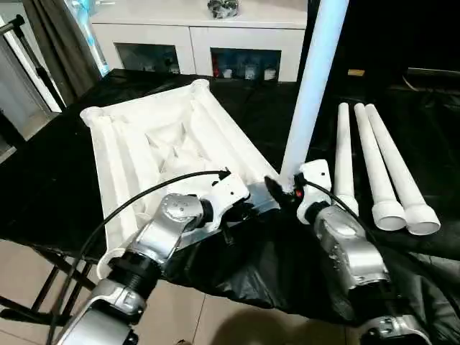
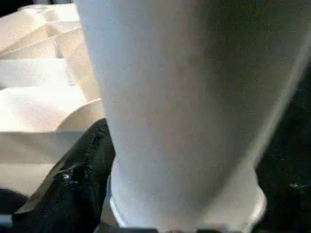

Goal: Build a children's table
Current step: Rotate leg to tighten

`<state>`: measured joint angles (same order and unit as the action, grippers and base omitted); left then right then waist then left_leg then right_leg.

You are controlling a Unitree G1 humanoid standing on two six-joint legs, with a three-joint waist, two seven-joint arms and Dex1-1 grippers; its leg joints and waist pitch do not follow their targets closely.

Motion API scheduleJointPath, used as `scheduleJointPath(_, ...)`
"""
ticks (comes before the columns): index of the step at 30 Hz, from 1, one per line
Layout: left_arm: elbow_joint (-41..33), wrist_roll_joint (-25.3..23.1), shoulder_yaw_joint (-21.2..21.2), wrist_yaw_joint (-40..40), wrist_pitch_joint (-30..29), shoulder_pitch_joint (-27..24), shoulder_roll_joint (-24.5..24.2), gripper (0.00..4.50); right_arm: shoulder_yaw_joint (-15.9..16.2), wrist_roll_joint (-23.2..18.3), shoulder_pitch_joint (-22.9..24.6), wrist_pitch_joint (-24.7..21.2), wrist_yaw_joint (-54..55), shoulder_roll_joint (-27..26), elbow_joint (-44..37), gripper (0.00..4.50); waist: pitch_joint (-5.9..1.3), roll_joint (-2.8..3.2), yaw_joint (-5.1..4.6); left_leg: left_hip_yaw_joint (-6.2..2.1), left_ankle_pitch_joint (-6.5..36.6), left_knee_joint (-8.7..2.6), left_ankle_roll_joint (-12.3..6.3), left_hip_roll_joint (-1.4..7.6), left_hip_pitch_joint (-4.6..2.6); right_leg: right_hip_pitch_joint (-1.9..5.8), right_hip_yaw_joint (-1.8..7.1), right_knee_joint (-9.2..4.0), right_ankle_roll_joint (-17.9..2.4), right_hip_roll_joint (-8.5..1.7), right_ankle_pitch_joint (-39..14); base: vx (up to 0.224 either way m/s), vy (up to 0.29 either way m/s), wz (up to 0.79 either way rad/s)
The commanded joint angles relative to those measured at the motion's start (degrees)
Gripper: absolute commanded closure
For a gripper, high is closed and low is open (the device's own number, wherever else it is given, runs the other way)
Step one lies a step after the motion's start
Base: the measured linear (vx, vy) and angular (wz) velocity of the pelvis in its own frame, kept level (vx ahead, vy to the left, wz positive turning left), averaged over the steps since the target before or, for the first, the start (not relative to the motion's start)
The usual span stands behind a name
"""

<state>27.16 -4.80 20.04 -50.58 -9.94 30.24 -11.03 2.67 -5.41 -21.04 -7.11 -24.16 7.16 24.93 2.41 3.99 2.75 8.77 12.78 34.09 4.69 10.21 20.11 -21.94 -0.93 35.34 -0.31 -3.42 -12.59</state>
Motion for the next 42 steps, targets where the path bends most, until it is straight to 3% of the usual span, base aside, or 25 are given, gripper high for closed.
scheduleJointPath(1, -1.3, 0.4, 3.0, -3.6, 1.8, -0.9, -0.4, 4.50, 3.8, -1.3, 0.9, -1.1, -5.9, 1.1, -1.1, 0.77, -3.02, -0.65, 0.06, -0.36, 4.9, -4.11, -3.08, 2.11, 0.50, 2.70, 1.81, -4.10, -13.4, -3.88, -0.9, 0.000, 0.000, 0.00)
scheduleJointPath(6, -2.5, 1.9, 2.3, -7.7, 2.2, -1.7, -3.3, 4.50, 5.2, -4.3, 2.8, -2.1, -18.7, 8.0, -6.2, 0.77, -3.41, -0.58, 0.58, -0.28, 1.7, -3.54, -6.15, 2.21, 0.58, 2.96, 1.68, -3.32, -15.0, -3.80, 8.0, 0.000, 0.000, 0.00)
scheduleJointPath(9, -2.7, 2.2, 2.2, -8.6, 2.3, -1.7, -3.8, 4.50, 5.4, -4.9, 3.1, -2.5, -21.3, 9.4, -7.1, 0.77, -3.30, -0.61, 0.71, -0.21, 2.2, -3.56, -6.52, 2.28, 0.58, 2.90, 1.64, -3.40, -15.5, -3.91, 7.5, 0.000, 0.000, 0.00)
scheduleJointPath(14, -3.8, 3.9, 2.4, -15.4, 3.4, -2.0, -7.4, 4.50, 6.8, -6.2, 2.9, -3.5, -32.6, 16.2, -8.8, 0.77, -3.16, -0.64, 0.95, -0.13, 4.0, -3.62, -6.43, 2.44, 0.54, 3.02, 1.59, -3.58, -15.7, -3.98, 3.8, 0.000, 0.000, 0.00)
scheduleJointPath(19, -3.9, 4.1, 3.0, -19.0, 4.5, -2.0, -9.6, 4.50, 8.1, -6.0, 2.3, -3.1, -36.5, 18.2, -8.7, 1.13, -3.05, -0.80, 0.89, -0.11, 3.9, -3.69, -6.29, 2.48, 0.48, 2.82, 1.56, -3.68, -15.9, -3.96, 2.0, 0.000, 0.000, 0.00)
scheduleJointPath(25, -2.5, 3.7, 3.1, -20.1, 5.6, -1.3, -10.8, 4.50, 9.4, -5.7, 1.6, -3.2, -38.7, 18.5, -8.3, 1.62, -3.17, -0.91, 0.93, -0.05, 2.7, -3.55, -6.70, 2.45, 0.48, 2.82, 1.50, -3.47, -16.3, -3.94, 3.7, 0.000, 0.000, 0.00)
scheduleJointPath(31, -1.8, 3.5, 2.9, -19.6, 6.0, -1.2, -10.8, 4.50, 10.3, -5.4, 2.4, -3.3, -38.7, 18.1, -9.0, 1.72, -3.22, -0.89, 0.99, -0.03, 2.9, -3.56, -6.38, 2.47, 0.45, 2.84, 1.52, -3.49, -16.1, -3.98, 2.8, 0.000, 0.000, 0.00)
scheduleJointPath(34, -0.6, 2.4, 2.4, -15.6, 5.3, -0.8, -9.2, 4.50, 8.9, -4.3, 3.5, -2.9, -32.4, 15.3, -8.3, 1.73, -3.16, -0.84, 0.95, -0.02, 2.9, -3.62, -6.05, 2.47, 0.42, 2.64, 1.55, -3.60, -15.9, -4.04, 2.2, 0.000, 0.000, 0.00)
scheduleJointPath(35, 0.2, 1.6, 2.4, -13.7, 5.1, -0.4, -8.4, 4.50, 8.2, -3.2, 3.4, -2.6, -28.4, 13.9, -7.2, 1.73, -2.98, -1.15, 0.77, 0.00, 4.1, -3.82, -5.27, 2.40, 0.42, 2.65, 1.58, -3.87, -15.5, -4.01, -0.2, 0.000, 0.000, 0.00)
scheduleJointPath(39, 1.4, 0.5, 2.3, -10.0, 3.9, 0.6, -6.6, 4.50, 6.8, -1.5, 3.1, -2.7, -21.0, 11.1, -5.2, 1.73, -2.49, -1.07, 0.37, 0.01, 8.7, -4.43, -2.53, 2.33, 0.02, 2.37, 1.77, -4.78, -13.6, -4.06, -10.2, 0.000, 0.000, 0.00)
scheduleJointPath(40, 1.7, 0.3, 1.7, -4.8, 0.6, 1.6, -2.6, 4.50, 4.3, -0.7, 2.8, -4.3, -10.2, 5.4, -3.2, 1.73, -2.47, -0.95, 0.31, -0.09, 9.5, -4.60, -1.88, 2.32, 0.01, 2.38, 1.84, -4.94, -12.8, -4.06, -12.2, 0.000, 0.000, 0.00)
scheduleJointPath(41, 1.7, 0.0, 1.6, -2.6, -0.4, 2.0, -0.8, 4.50, 3.5, -0.4, 2.7, -5.2, -5.8, 2.9, -2.5, 1.73, -2.25, -0.88, 0.03, 0.10, 10.5, -4.75, -0.76, 2.24, -0.18, 1.85, 2.02, -5.24, -12.4, -4.02, -14.3, 0.000, 0.000, 0.00)
scheduleJointPath(42, 1.7, 0.0, 1.6, -1.7, -0.9, 2.1, 0.0, 4.50, 3.4, -0.1, 2.6, -5.3, -3.9, 1.7, -2.3, 1.73, -2.36, -1.03, -0.06, -0.05, 10.7, -4.81, -0.33, 2.21, -0.20, 1.98, 1.99, -5.31, -12.0, -4.07, -15.3, 0.000, 0.000, 0.00)
